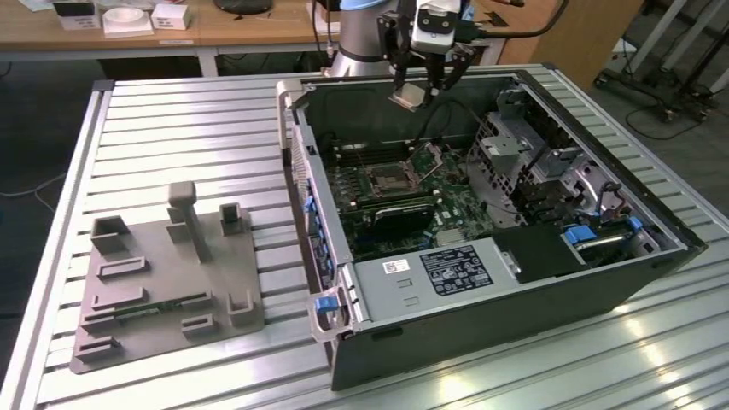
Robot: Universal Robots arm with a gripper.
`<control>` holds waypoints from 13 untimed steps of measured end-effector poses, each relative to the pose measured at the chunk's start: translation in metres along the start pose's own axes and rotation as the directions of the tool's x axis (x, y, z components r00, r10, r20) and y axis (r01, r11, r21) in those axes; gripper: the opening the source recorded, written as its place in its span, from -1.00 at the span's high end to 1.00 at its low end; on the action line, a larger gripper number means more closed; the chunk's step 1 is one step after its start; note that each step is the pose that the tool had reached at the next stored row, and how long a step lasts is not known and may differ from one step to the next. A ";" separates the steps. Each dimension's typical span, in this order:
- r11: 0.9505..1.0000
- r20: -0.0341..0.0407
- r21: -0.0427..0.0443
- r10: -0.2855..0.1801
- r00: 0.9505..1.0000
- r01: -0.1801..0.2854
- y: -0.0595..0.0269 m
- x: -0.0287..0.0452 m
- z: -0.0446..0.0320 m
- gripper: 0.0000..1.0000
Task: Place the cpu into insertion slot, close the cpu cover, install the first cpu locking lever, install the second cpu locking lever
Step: 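Place the cpu into insertion slot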
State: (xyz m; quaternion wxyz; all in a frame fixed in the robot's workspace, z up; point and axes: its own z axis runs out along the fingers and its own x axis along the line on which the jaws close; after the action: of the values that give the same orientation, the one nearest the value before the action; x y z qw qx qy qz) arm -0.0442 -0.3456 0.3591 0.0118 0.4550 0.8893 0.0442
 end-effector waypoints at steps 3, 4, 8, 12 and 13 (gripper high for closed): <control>1.000 0.002 0.000 0.023 1.000 -0.023 -0.0005 0.0004 0.0000 -0.09; 1.000 0.003 -0.001 0.032 0.999 -0.032 -0.0007 0.0005 0.0001 -0.09; 0.998 0.006 -0.001 0.063 0.998 -0.063 -0.0015 0.0010 0.0001 -0.09; 0.995 0.008 -0.002 0.095 0.995 -0.095 -0.0023 0.0016 0.0002 -0.09; 0.995 0.009 -0.002 0.103 0.995 -0.103 -0.0025 0.0018 0.0003 -0.09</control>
State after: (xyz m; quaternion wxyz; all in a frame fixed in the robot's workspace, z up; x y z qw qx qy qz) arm -0.0472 -0.3456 0.3586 0.0140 0.5005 0.8646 0.0435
